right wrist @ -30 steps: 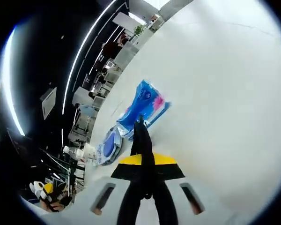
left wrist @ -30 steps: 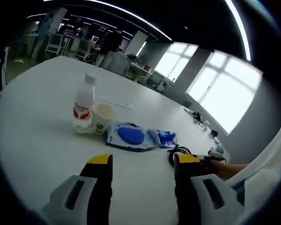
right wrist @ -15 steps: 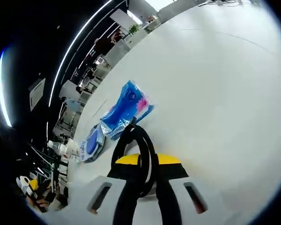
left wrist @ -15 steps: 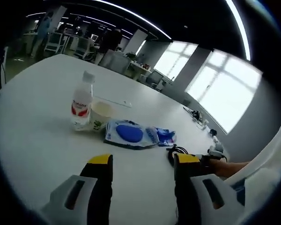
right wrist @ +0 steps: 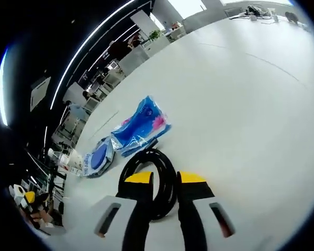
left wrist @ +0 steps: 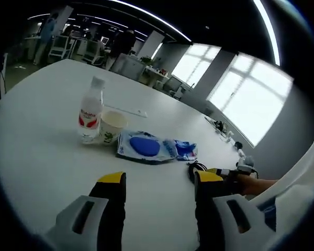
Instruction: Arrange the tabletop items into an orderly group along one side of the table until the central work area is clear of visible clutter.
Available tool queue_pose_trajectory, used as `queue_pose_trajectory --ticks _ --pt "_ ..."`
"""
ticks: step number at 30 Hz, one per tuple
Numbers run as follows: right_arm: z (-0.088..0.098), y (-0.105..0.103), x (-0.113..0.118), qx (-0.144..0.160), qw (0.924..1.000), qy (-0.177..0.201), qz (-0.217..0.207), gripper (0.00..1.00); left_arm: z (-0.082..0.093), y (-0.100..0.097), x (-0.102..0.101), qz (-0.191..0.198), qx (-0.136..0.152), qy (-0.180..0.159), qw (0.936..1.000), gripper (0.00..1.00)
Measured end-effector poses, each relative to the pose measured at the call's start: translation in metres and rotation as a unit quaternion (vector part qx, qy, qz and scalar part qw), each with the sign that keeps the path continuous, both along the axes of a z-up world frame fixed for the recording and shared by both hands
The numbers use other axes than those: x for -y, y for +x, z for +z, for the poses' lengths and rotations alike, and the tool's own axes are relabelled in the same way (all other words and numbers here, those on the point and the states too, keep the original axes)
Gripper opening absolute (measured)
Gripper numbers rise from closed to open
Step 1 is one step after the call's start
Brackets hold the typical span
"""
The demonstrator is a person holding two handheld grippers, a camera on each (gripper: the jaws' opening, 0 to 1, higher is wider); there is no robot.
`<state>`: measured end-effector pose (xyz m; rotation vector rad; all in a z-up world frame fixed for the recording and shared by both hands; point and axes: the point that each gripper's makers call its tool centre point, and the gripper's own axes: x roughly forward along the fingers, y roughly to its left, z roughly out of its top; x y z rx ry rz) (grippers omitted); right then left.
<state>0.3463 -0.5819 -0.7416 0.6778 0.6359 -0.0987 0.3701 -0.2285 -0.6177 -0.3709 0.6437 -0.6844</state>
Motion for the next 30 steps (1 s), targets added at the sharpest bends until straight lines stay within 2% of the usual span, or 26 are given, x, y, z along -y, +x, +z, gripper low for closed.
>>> queue_pose_trajectory --ticks 2,5,14,17,23,27,30 --pt "0.006 0.001 -0.003 0.006 0.9999 -0.007 0.008 0.15 -0.001 0.001 -0.002 0.001 0.002 0.006 1.0000 0.53" --pt "0.011 0.002 -0.005 0.017 0.9992 -0.025 0.024 0.19 -0.003 0.003 -0.006 0.006 0.001 0.007 1.0000 0.54" --pt "0.031 -0.005 -0.032 0.036 0.9909 -0.089 0.095 0.42 -0.012 0.007 -0.030 0.012 0.004 0.045 0.9989 0.61" --pt "0.033 -0.008 -0.038 0.041 0.9895 -0.092 0.104 0.57 -0.017 0.007 -0.037 0.009 0.000 0.061 0.9981 0.66" --pt "0.028 -0.022 -0.048 0.017 0.9834 -0.110 0.143 0.71 -0.025 0.006 -0.048 0.006 -0.006 0.083 0.9965 0.74" --pt "0.029 -0.030 -0.057 0.003 0.9798 -0.110 0.167 0.83 -0.031 0.003 -0.053 -0.004 -0.010 0.104 0.9945 0.84" --pt "0.031 -0.037 -0.065 -0.008 0.9753 -0.116 0.188 0.86 -0.040 -0.001 -0.060 -0.014 -0.022 0.133 0.9908 0.92"
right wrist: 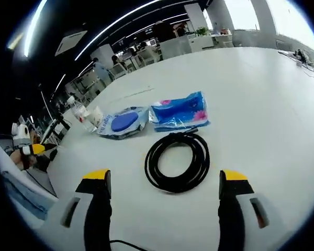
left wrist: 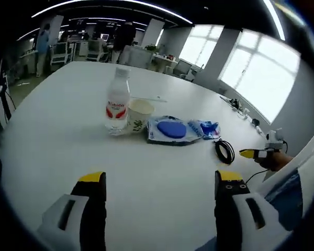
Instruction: Arrange the tabletop items into an orderly group along one side of the table until the central work area is clear of visible clutter.
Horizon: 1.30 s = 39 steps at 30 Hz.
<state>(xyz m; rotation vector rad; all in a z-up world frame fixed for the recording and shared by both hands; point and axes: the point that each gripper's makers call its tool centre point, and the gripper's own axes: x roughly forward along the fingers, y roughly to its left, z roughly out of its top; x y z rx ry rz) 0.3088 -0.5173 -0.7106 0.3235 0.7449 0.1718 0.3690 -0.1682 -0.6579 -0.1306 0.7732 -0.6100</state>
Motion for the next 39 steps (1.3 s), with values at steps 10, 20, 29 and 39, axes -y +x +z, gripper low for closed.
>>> queue_pose_trajectory --ticks 10,20,29,39 --pt "0.002 -0.023 -0.004 -0.027 0.9990 0.000 0.035 0.90 -0.013 -0.007 -0.007 -0.023 -0.025 0.036 0.9987 1.00" --pt "0.009 -0.038 0.008 -0.026 0.9988 0.002 0.041 0.90 -0.020 -0.013 -0.013 -0.024 -0.035 0.048 0.9979 0.97" --pt "0.005 -0.040 0.006 -0.033 0.9988 0.012 0.034 0.86 -0.021 -0.014 -0.011 -0.027 -0.037 0.049 0.9978 0.97" --pt "0.001 -0.042 0.004 -0.036 0.9987 0.022 0.029 0.84 -0.024 -0.016 -0.011 -0.032 -0.041 0.053 0.9972 0.97"
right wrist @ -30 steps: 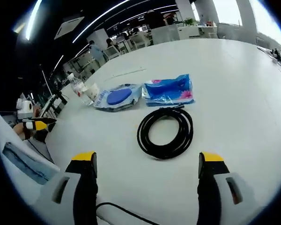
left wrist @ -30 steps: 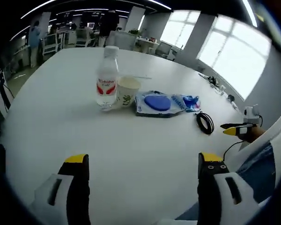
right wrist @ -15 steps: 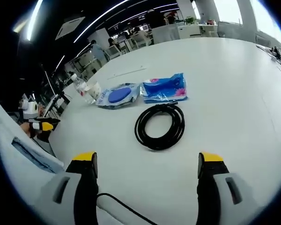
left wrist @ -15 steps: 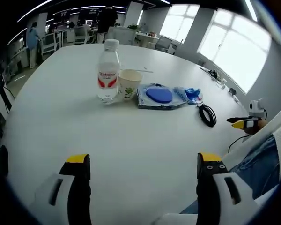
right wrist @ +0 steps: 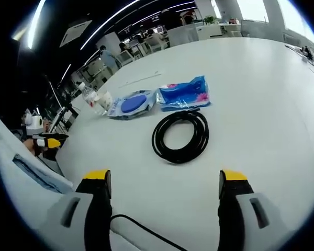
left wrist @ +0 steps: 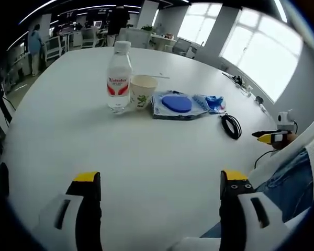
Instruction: Arrange the tabletop items into an orderly group along one side of the table until the central work area is clear of visible clutter.
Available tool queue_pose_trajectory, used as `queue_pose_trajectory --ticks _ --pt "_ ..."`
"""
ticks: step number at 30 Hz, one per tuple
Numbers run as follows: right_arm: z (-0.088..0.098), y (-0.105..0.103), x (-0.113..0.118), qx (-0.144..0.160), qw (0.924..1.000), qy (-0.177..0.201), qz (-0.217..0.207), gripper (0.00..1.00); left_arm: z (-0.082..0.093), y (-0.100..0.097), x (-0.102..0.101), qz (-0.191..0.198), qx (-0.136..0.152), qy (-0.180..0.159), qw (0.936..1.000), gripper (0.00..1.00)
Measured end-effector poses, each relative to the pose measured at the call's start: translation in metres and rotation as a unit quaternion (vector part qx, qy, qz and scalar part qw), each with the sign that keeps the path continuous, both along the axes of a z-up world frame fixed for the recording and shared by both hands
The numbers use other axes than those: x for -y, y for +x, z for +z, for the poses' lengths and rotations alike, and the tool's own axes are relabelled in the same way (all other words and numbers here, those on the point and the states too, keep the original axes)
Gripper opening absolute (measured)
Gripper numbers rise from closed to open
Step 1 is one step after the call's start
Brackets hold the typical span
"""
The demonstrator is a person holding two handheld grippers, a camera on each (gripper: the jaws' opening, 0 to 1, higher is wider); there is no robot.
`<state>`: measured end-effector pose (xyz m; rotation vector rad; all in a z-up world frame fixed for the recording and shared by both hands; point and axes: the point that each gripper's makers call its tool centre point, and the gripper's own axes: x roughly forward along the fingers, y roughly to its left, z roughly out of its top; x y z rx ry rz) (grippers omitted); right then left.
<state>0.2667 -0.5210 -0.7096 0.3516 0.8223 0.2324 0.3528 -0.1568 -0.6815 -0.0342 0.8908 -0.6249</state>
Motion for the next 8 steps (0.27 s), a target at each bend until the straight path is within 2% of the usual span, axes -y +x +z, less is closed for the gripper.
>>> queue_pose_trajectory --ticks 8 --pt "-0.0027 -0.0023 -0.0010 -0.007 0.9999 0.007 -0.006 0.80 -0.0001 0.0015 -0.0005 0.008 0.003 0.002 1.0000 0.95"
